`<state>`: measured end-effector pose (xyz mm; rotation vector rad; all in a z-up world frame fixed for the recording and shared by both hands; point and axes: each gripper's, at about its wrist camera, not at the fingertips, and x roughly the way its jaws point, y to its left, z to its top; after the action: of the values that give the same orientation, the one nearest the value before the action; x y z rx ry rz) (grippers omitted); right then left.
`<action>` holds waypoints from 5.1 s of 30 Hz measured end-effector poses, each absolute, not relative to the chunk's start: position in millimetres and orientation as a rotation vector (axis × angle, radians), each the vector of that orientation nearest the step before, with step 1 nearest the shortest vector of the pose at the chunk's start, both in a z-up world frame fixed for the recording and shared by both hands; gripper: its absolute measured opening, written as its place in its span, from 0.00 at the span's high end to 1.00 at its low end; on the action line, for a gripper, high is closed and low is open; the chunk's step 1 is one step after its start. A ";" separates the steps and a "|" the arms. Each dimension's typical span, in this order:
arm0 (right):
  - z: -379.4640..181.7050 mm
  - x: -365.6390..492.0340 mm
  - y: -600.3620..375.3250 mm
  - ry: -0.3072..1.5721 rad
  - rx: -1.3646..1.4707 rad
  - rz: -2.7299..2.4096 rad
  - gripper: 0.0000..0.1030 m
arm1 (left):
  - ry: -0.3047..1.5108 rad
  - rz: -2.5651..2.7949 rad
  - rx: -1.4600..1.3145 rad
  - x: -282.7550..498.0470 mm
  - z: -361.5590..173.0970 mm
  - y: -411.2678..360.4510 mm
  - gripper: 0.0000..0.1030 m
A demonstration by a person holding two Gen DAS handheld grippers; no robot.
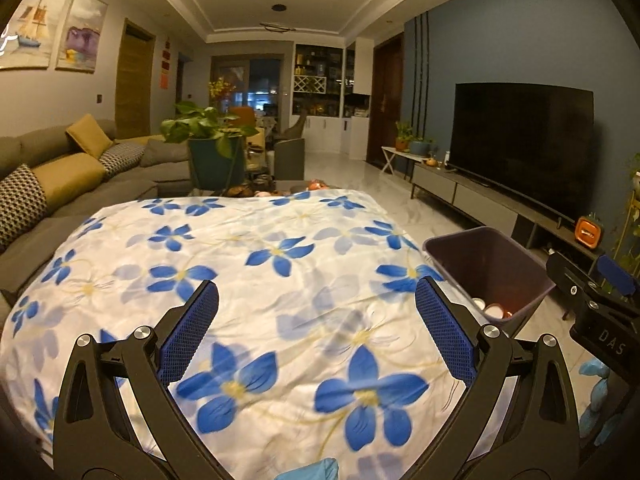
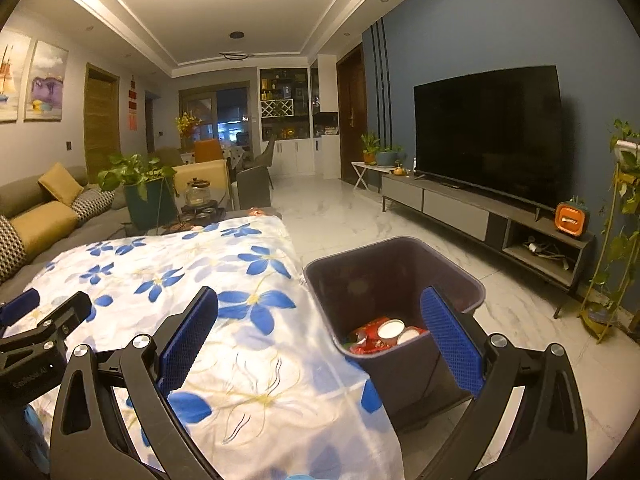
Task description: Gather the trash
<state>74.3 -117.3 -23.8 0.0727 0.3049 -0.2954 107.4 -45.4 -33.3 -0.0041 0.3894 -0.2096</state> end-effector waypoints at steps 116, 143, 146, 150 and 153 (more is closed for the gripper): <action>-14.7 15.8 -45.6 0.250 -0.003 -0.234 0.06 | 0.358 -0.161 -0.064 32.0 -28.2 18.3 0.06; -14.9 17.9 -44.0 0.252 0.001 -0.228 0.06 | 0.358 -0.147 -0.046 29.8 -25.2 18.0 0.23; -14.7 17.8 -43.8 0.253 0.003 -0.227 0.06 | 0.360 -0.145 -0.046 30.5 -25.4 17.5 0.23; -14.9 17.6 -44.4 0.251 0.001 -0.228 0.06 | 0.360 -0.146 -0.047 29.8 -25.8 17.9 0.20; -15.0 17.5 -44.6 0.253 0.003 -0.227 0.06 | 0.358 -0.147 -0.047 29.3 -26.1 17.7 0.17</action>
<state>17.5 -44.6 -15.0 0.0028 0.2532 -0.2268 29.3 17.7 -26.1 -0.0474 0.3577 -0.1465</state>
